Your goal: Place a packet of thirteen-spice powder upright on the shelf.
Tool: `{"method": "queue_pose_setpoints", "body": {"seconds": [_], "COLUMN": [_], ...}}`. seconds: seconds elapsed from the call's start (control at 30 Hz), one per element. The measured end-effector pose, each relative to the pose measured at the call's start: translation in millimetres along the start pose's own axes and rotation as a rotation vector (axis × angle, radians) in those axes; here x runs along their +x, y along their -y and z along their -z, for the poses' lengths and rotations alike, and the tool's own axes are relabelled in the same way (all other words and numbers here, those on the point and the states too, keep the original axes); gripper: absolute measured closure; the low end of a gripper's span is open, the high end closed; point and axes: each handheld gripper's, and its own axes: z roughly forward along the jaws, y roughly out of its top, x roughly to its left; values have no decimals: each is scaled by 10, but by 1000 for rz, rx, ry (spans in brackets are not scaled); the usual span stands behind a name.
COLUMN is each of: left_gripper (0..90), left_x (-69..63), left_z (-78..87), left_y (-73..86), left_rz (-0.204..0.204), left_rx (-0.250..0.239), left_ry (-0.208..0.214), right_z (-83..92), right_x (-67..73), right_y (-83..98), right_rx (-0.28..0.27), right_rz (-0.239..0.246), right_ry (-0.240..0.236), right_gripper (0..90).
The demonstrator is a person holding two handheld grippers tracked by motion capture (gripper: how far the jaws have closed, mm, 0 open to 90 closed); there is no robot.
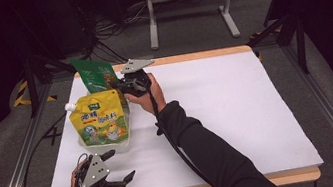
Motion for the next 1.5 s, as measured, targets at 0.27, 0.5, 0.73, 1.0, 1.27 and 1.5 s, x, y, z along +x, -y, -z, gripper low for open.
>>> {"method": "queue_pose_setpoints", "body": {"seconds": [0.27,0.5,0.73,1.0,1.27,1.5], "left_gripper": [141,150,155,160,174,173], "left_x": [19,26,16,-3,35,18], "left_z": [-81,-86,-178,-220,-198,-211], "left_y": [81,86,84,98,117,119], "left_rz": [10,17,7,-4,17,7], "left_rx": [4,0,25,40,34,51], "left_ry": [7,35,61,74,59,62], "right_z": [119,384,634,845,1044,1195], "right_x": [26,-78,-150,-220,-255,-221], "right_y": [-57,-54,-46,74,157,239], "right_rx": [71,92,129,172,196,225], "right_rz": [46,33,64,80,97,124], "right_ry": [16,58,77,85,97,102], "right_gripper": [749,630,622,617,608,600]}}
